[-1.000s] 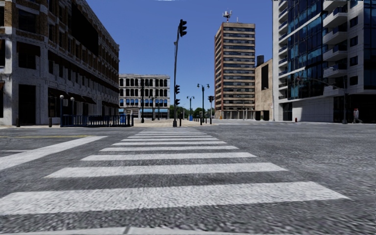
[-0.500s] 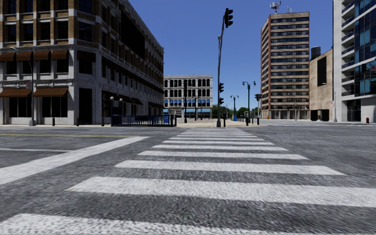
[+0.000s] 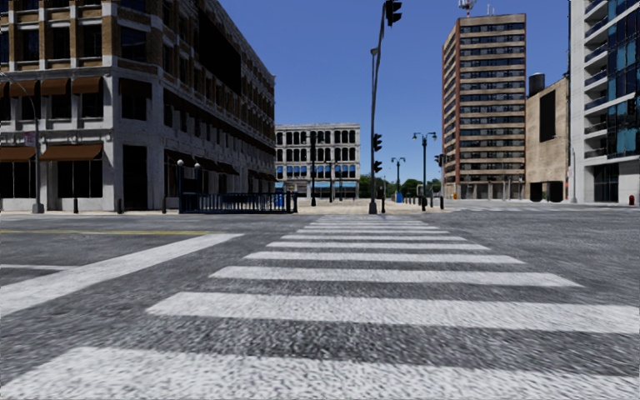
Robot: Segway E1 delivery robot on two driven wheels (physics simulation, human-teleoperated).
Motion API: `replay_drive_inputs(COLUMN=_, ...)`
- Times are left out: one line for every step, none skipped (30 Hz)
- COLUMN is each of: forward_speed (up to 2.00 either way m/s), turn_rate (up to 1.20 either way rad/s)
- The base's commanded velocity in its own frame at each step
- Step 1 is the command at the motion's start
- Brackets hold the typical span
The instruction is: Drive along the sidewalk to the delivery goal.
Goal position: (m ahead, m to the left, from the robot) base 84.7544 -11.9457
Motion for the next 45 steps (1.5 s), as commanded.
replay_drive_inputs(forward_speed=1.64, turn_rate=-0.41)
replay_drive_inputs(forward_speed=1.64, turn_rate=-0.41)
replay_drive_inputs(forward_speed=1.64, turn_rate=-0.42)
replay_drive_inputs(forward_speed=1.64, turn_rate=-0.42)
replay_drive_inputs(forward_speed=1.64, turn_rate=-0.03)
replay_drive_inputs(forward_speed=1.64, turn_rate=-0.03)
replay_drive_inputs(forward_speed=1.64, turn_rate=0.00)
replay_drive_inputs(forward_speed=1.66, turn_rate=0.00)
replay_drive_inputs(forward_speed=1.68, turn_rate=0.00)
replay_drive_inputs(forward_speed=1.68, turn_rate=0.00)
replay_drive_inputs(forward_speed=1.70, turn_rate=0.00)
replay_drive_inputs(forward_speed=1.71, turn_rate=0.00)
replay_drive_inputs(forward_speed=1.71, turn_rate=0.00)
replay_drive_inputs(forward_speed=1.71, turn_rate=0.00)
replay_drive_inputs(forward_speed=1.71, turn_rate=0.00)
replay_drive_inputs(forward_speed=1.71, turn_rate=0.00)
replay_drive_inputs(forward_speed=1.71, turn_rate=0.00)
replay_drive_inputs(forward_speed=1.78, turn_rate=0.00)
replay_drive_inputs(forward_speed=1.87, turn_rate=0.00)
replay_drive_inputs(forward_speed=1.91, turn_rate=0.00)
replay_drive_inputs(forward_speed=1.91, turn_rate=0.00)
replay_drive_inputs(forward_speed=2.00, turn_rate=0.00)
replay_drive_inputs(forward_speed=2.00, turn_rate=0.00)
replay_drive_inputs(forward_speed=2.00, turn_rate=0.00)
replay_drive_inputs(forward_speed=2.00, turn_rate=0.00)
replay_drive_inputs(forward_speed=2.00, turn_rate=0.00)
replay_drive_inputs(forward_speed=2.00, turn_rate=0.00)
replay_drive_inputs(forward_speed=2.00, turn_rate=0.00)
replay_drive_inputs(forward_speed=2.00, turn_rate=0.00)
replay_drive_inputs(forward_speed=2.00, turn_rate=-0.01)
replay_drive_inputs(forward_speed=2.00, turn_rate=-0.06)
replay_drive_inputs(forward_speed=2.00, turn_rate=-0.06)
replay_drive_inputs(forward_speed=2.00, turn_rate=-0.12)
replay_drive_inputs(forward_speed=2.00, turn_rate=-0.17)
replay_drive_inputs(forward_speed=2.00, turn_rate=-0.19)
replay_drive_inputs(forward_speed=2.00, turn_rate=-0.19)
replay_drive_inputs(forward_speed=2.00, turn_rate=-0.27)
replay_drive_inputs(forward_speed=2.00, turn_rate=-0.31)
replay_drive_inputs(forward_speed=2.00, turn_rate=-0.32)
replay_drive_inputs(forward_speed=2.00, turn_rate=-0.32)
replay_drive_inputs(forward_speed=2.00, turn_rate=-0.32)
replay_drive_inputs(forward_speed=2.00, turn_rate=-0.26)
replay_drive_inputs(forward_speed=2.00, turn_rate=0.00)
replay_drive_inputs(forward_speed=2.00, turn_rate=0.00)
replay_drive_inputs(forward_speed=2.00, turn_rate=0.00)
